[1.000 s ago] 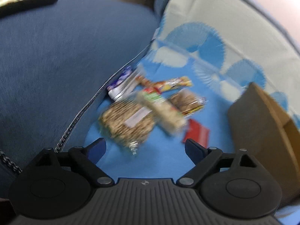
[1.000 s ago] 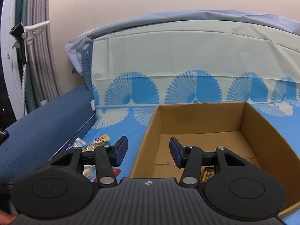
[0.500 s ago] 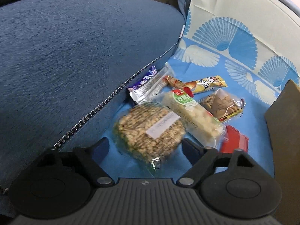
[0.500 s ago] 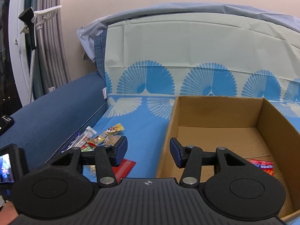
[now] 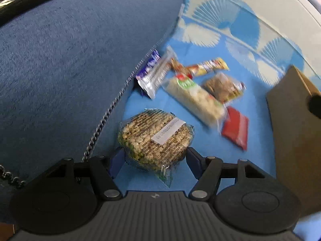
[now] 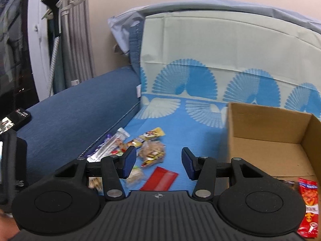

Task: Organize snacks
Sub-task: 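Move both tools back to the snack pile, then grasp the green-labelled bar with the right tool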

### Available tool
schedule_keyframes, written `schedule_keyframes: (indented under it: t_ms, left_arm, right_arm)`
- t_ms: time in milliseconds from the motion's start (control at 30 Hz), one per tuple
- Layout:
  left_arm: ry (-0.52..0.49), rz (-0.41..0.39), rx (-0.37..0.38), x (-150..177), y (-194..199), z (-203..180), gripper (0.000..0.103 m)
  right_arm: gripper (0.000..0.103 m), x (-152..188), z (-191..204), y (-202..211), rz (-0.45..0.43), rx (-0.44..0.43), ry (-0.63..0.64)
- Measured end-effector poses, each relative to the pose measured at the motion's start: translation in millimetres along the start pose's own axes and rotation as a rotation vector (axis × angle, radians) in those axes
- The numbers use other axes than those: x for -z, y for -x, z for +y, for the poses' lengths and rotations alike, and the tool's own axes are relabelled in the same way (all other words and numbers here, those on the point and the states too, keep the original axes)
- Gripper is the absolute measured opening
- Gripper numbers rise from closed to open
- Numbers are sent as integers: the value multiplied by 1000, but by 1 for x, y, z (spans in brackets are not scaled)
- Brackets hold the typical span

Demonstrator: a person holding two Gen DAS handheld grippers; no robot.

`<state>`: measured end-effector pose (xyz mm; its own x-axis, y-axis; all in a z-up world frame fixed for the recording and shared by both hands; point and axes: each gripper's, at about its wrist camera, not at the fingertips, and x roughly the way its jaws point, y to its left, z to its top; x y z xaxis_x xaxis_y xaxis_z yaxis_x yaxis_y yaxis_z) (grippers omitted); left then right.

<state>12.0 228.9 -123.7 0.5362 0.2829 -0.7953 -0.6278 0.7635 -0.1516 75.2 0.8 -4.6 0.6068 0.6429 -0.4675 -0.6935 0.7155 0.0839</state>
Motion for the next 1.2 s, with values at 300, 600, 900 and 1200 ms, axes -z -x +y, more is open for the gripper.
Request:
schedule_keyframes:
  t_ms: [300,600,900,1200]
  left_arm:
    - [49,-28,41,11,2,7,72]
    - [50,-32,82,11,6,12,72]
    - [65,-31,104,10,6,16,72]
    - [87,-32,137,9,7,23,72]
  right_arm:
    - [52,-1,18,-30,106,-78,25]
    - [58,-9,45,-118,289,-159,140]
    - [67,5,58,-181,486,-179,226]
    - [37,2,62,-153,515,-219,285]
